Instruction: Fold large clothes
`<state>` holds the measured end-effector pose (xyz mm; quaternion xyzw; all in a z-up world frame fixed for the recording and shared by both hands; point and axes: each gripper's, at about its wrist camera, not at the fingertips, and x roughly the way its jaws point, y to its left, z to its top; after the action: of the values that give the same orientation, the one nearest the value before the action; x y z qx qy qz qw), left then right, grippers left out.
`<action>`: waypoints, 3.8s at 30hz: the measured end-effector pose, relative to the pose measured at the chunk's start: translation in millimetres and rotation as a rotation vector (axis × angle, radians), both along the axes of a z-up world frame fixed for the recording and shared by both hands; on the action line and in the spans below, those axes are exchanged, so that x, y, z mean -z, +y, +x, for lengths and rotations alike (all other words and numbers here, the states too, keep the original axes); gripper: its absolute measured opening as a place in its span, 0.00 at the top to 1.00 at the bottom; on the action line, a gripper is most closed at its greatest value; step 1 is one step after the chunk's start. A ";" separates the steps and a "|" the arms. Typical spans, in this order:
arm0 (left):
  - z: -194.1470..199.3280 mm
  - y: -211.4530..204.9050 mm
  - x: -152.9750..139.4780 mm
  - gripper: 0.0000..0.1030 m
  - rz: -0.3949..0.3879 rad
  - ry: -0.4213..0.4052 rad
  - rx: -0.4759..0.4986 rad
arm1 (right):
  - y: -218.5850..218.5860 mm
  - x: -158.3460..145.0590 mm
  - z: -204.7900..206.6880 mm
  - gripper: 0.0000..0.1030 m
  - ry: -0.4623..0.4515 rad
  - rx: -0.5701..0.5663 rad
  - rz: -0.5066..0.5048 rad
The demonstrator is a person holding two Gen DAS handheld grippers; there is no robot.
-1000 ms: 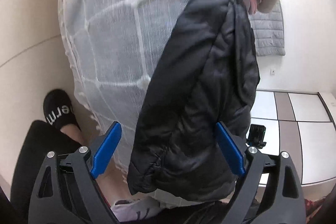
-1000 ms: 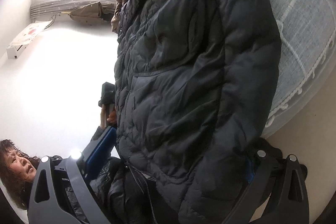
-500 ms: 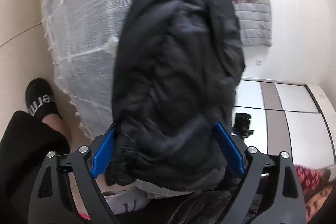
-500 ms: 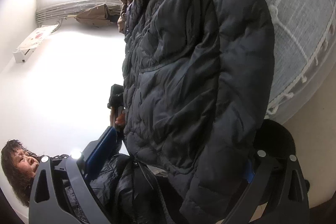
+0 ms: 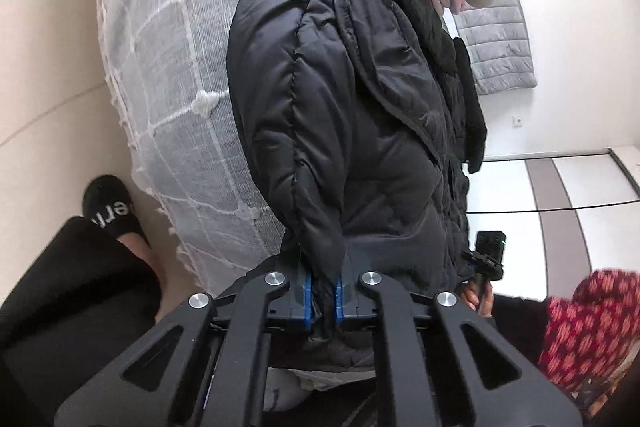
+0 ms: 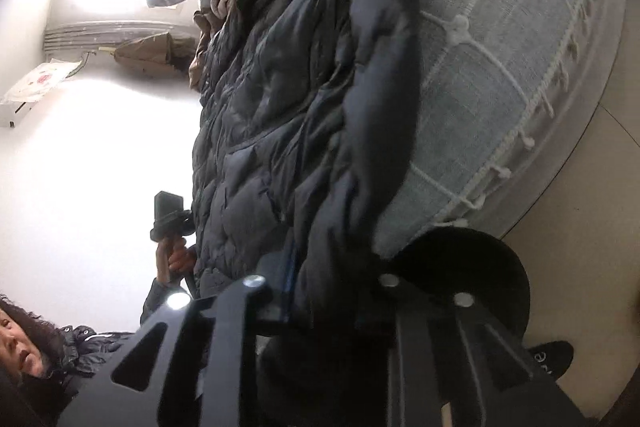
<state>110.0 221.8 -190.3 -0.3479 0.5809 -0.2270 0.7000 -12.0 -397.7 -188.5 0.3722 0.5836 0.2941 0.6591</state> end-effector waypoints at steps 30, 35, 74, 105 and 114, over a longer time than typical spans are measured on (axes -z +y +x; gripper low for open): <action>-79.9 -17.3 -31.0 0.95 0.074 -0.029 0.067 | -54.8 -9.3 -88.9 0.89 -0.046 0.175 0.142; -77.0 -17.9 -18.6 0.91 0.050 0.002 0.097 | -57.8 8.2 -87.4 0.78 0.005 0.131 0.189; -69.1 -10.3 -72.6 0.97 -0.036 -0.102 0.027 | -41.3 -73.4 -94.4 0.85 -0.252 0.236 0.288; -10.6 8.0 -181.1 0.97 -0.333 -0.377 -0.117 | -73.6 -150.3 21.4 0.85 -0.511 0.389 0.678; 129.3 22.8 -173.6 0.97 -0.366 -0.328 -0.210 | -82.1 -133.1 180.1 0.85 -0.407 0.486 0.612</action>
<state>239.3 244.6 -16.7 -0.4856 0.3698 -0.3074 0.7300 168.1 -479.8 -55.4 0.6113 0.2235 0.3570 0.6700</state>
